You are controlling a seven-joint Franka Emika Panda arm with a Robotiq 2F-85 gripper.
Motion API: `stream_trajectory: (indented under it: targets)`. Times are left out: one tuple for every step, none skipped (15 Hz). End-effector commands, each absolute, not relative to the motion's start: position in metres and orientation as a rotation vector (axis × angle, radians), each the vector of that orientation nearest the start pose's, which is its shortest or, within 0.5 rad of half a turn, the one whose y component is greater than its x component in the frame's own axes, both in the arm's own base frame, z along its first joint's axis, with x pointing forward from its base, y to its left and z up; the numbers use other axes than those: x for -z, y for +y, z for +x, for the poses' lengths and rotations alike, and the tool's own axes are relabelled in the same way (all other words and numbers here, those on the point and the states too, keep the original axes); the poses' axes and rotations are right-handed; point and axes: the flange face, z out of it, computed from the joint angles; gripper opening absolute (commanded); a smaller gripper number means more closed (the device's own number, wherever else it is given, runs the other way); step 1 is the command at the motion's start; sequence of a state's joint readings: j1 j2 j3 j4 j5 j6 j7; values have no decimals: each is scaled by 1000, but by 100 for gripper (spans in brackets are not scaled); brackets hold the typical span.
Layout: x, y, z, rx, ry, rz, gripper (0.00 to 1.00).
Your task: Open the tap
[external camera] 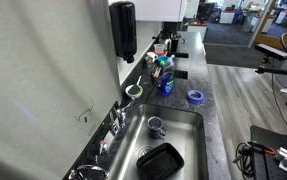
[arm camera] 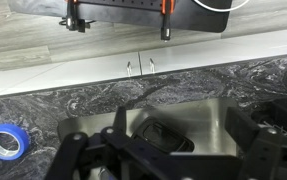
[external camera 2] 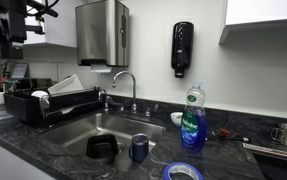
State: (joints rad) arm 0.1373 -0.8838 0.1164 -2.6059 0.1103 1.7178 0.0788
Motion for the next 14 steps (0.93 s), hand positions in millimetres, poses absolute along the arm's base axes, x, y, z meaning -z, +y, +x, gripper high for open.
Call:
stream_trajectory:
  targets:
    - [-512,86,276,-16,-181,-3119,100]
    - [-510,85,279,-8,-184,-3132,100]
    - [-506,85,286,27,-163,-3148,100]
    - [-501,83,297,33,-170,-3161,100]
    - [-496,81,306,31,-241,-3161,100]
    - [-492,77,318,87,-254,-3167,100]
    - [-486,75,330,111,-313,-3164,100]
    - [-480,74,344,157,-370,-3161,100]
    - [-473,73,358,185,-423,-3164,100]
    - [-463,71,375,213,-478,-3160,100]
    - [-454,68,391,236,-527,-3154,100]
    - [-444,66,405,256,-561,-3151,100]
    - [-434,63,421,268,-598,-3148,100]
    - [-424,61,436,268,-632,-3151,100]
